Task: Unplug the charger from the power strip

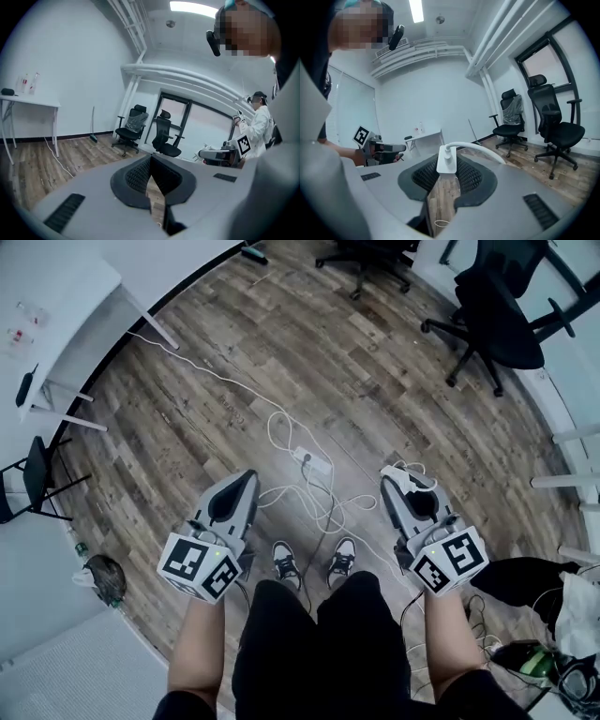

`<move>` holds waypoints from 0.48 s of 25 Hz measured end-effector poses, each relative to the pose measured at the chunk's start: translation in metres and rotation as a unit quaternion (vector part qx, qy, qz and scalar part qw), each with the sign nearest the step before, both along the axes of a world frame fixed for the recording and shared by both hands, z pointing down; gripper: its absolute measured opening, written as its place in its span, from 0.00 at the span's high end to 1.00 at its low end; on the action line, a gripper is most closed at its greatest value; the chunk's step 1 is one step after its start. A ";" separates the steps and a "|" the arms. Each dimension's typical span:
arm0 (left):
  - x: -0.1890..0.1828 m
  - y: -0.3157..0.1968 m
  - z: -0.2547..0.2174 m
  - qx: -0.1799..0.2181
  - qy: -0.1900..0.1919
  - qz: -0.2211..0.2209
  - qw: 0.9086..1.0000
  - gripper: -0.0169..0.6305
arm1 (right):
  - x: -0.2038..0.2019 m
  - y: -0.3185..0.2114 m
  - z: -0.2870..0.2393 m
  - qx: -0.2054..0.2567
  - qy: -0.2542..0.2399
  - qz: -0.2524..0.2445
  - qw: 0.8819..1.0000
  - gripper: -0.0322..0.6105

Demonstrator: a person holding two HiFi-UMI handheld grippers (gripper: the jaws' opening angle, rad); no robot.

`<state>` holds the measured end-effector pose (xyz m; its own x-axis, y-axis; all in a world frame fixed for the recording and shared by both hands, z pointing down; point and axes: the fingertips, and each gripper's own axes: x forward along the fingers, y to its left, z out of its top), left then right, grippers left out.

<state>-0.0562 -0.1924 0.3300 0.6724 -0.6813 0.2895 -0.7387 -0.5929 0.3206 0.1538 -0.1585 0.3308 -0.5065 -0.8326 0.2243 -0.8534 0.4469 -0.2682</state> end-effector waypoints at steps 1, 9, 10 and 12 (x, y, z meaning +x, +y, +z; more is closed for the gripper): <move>-0.006 0.005 -0.020 -0.003 0.015 -0.008 1.000 0.94 | 0.000 0.004 -0.019 0.003 -0.006 0.001 1.000 0.79; -0.040 0.060 -0.163 0.027 0.051 -0.032 0.998 0.94 | -0.015 0.044 -0.154 0.035 -0.011 0.003 0.999 0.79; -0.042 0.065 -0.177 0.037 0.045 -0.033 0.998 0.94 | -0.018 0.048 -0.169 0.043 -0.006 0.002 0.999 0.79; -0.047 0.077 -0.201 0.059 0.031 -0.034 0.997 0.94 | -0.025 0.059 -0.195 0.057 0.002 0.000 0.998 0.79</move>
<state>-0.1030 -0.1153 0.1286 0.6384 -0.7523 0.1630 -0.7588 -0.5794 0.2976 0.1283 -0.0994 0.1354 -0.5051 -0.8533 0.1298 -0.8548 0.4739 -0.2114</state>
